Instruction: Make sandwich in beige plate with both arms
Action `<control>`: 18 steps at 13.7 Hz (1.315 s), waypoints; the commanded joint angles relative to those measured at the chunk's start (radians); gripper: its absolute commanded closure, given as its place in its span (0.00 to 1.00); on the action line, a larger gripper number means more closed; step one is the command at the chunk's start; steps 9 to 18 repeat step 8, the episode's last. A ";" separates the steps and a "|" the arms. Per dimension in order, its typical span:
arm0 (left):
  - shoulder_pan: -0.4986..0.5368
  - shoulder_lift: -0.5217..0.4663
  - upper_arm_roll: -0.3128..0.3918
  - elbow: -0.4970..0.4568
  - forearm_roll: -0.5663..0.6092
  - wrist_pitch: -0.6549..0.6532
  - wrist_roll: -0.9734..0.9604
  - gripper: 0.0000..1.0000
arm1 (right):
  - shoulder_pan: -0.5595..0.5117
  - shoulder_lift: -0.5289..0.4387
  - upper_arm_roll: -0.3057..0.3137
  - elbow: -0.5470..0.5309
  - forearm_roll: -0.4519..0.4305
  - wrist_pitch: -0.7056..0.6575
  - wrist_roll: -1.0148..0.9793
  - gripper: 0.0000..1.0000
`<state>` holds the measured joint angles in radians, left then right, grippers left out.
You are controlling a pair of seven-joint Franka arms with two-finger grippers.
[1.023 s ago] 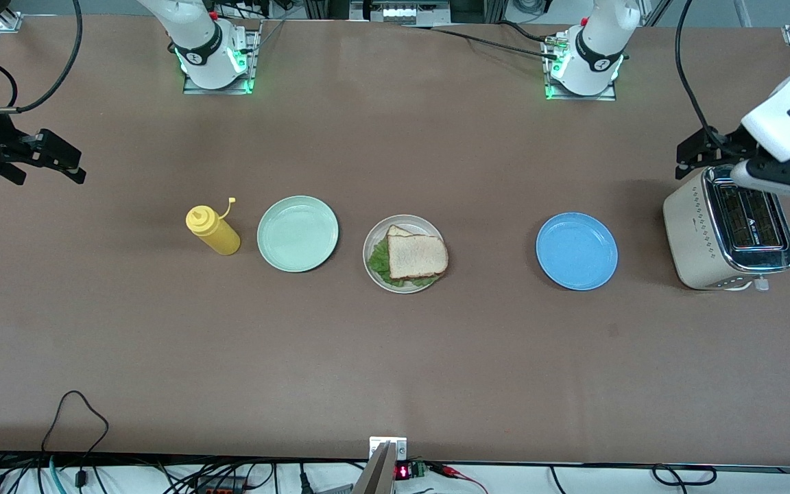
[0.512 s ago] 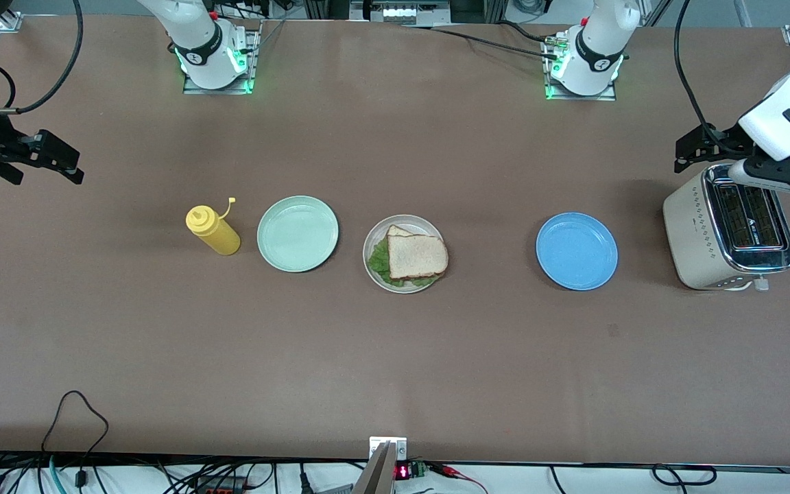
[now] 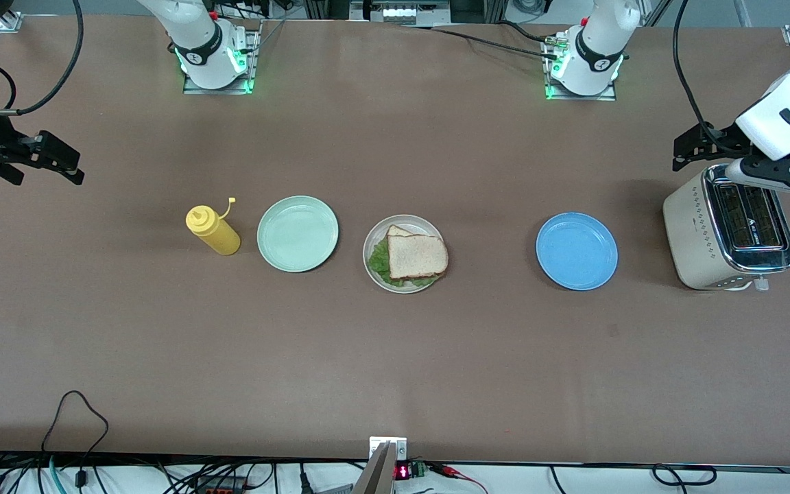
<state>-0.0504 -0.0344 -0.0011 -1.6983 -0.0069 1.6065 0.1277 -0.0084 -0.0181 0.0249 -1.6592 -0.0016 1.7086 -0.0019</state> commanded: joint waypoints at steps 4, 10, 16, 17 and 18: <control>-0.014 0.002 0.003 0.019 -0.004 -0.019 -0.008 0.00 | -0.008 0.006 0.007 0.018 -0.003 -0.014 0.014 0.00; -0.011 0.002 0.006 0.017 -0.004 -0.022 -0.008 0.00 | -0.008 0.007 0.007 0.018 -0.003 -0.014 0.016 0.00; -0.011 0.002 0.006 0.017 -0.004 -0.022 -0.008 0.00 | -0.008 0.007 0.007 0.018 -0.003 -0.014 0.016 0.00; -0.011 0.002 0.006 0.017 -0.004 -0.022 -0.008 0.00 | -0.008 0.007 0.007 0.018 -0.003 -0.014 0.016 0.00; -0.011 0.002 0.006 0.017 -0.004 -0.022 -0.008 0.00 | -0.008 0.007 0.007 0.018 -0.003 -0.014 0.016 0.00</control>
